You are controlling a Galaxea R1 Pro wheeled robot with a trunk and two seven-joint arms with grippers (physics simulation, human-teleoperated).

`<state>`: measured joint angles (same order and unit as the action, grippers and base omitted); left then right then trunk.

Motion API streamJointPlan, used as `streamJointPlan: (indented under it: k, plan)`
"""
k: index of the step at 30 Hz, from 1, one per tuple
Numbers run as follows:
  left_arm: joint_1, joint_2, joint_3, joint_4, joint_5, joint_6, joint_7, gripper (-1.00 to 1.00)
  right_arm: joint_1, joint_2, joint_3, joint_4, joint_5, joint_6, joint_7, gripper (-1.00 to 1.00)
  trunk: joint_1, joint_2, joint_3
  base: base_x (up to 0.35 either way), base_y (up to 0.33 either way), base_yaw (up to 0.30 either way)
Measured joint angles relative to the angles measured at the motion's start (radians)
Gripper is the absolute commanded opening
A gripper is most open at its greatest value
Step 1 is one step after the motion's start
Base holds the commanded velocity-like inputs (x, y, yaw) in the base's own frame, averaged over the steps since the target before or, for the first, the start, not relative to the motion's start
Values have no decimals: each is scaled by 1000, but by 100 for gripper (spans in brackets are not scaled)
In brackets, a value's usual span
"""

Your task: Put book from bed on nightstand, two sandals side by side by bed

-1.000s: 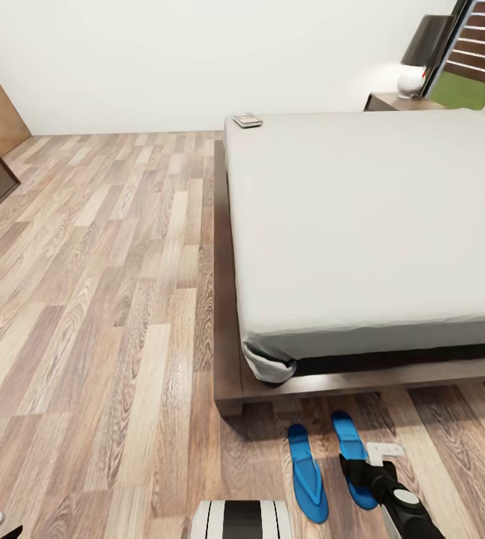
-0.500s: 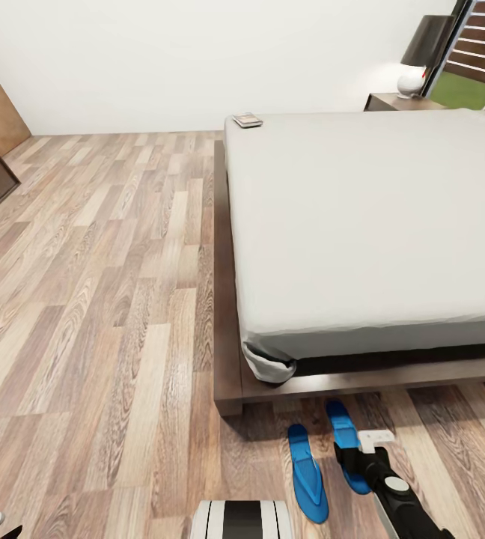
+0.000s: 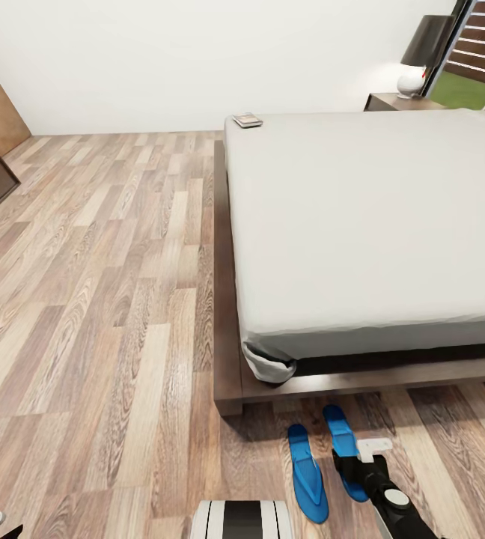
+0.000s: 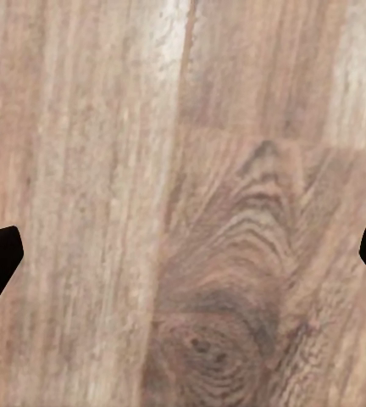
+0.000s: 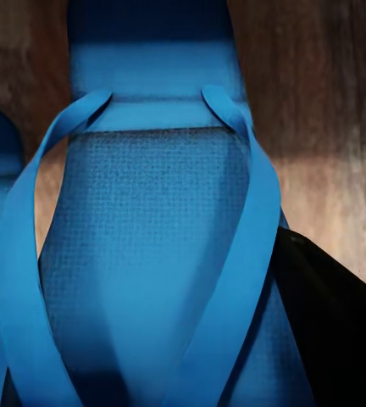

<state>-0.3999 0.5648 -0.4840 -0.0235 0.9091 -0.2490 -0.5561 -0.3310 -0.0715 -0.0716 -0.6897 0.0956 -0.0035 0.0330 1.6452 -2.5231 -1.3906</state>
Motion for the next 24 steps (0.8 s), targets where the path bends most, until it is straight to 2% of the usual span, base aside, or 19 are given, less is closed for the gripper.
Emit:
streamJointPlan:
  k: [14, 19, 24]
  plan:
    - [0, 5, 3, 2, 0, 7, 5, 100, 0, 5, 1, 2, -5, -47, 0, -100, 0, 0, 0, 0, 0, 0]
    - [-1, 36, 4, 2, 0, 10, 1, 100, 0, 4, 2, -3, -4, -49, 0, -100, 0, 0, 0, 0, 0, 0]
    - [0, 53, 1, 3, -1, 11, 0, 100, 0, 4, 4, -4, -4, -52, 0, -100, 0, 0, 0, 0, 0, 0]
